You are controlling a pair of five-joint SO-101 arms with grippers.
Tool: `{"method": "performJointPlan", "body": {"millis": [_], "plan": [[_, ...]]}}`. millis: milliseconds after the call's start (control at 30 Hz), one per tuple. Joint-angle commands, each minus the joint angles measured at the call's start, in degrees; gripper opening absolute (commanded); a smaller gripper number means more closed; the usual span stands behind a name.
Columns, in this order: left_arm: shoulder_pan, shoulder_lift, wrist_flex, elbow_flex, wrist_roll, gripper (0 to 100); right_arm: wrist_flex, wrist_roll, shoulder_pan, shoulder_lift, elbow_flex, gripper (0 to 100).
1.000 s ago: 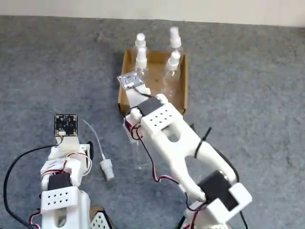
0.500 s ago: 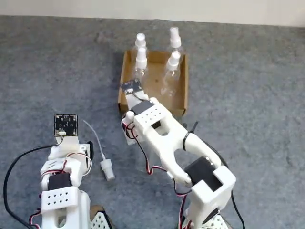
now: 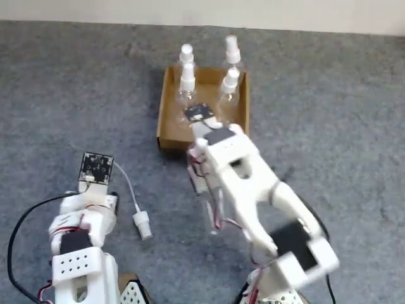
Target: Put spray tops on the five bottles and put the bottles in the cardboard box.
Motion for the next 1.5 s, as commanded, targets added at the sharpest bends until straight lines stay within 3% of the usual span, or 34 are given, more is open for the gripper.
{"method": "performJointPlan", "body": {"millis": [0, 200, 367, 667, 933, 1200, 1467], "plan": [[-4.44, 0.22, 5.63, -11.21, -7.91, 17, 2.07, 9.23, 6.81, -14.73, 5.67, 0.4], [2.77, 0.31, 33.14, -31.78, -24.97, 17, 5.67, 25.49, 22.90, -18.86, 12.26, 0.4], [10.33, 2.24, 42.20, -40.48, -33.58, 23, 5.41, 34.29, 30.37, -19.30, 17.01, 0.4], [16.13, 35.30, 42.55, -50.15, -52.48, 23, 5.23, 40.00, 36.09, -19.38, 18.86, 0.4], [28.79, 42.59, 42.11, -45.49, -60.57, 22, 5.23, 40.09, 36.09, -19.38, 18.86, 0.4], [31.16, 43.03, 28.48, -35.82, -62.86, 23, 5.32, 40.09, 36.09, -19.38, 18.86, 0.4], [32.57, 43.12, 22.95, -34.24, -61.01, 23, 5.32, 39.91, 35.82, -19.30, 18.86, 0.4]]}}
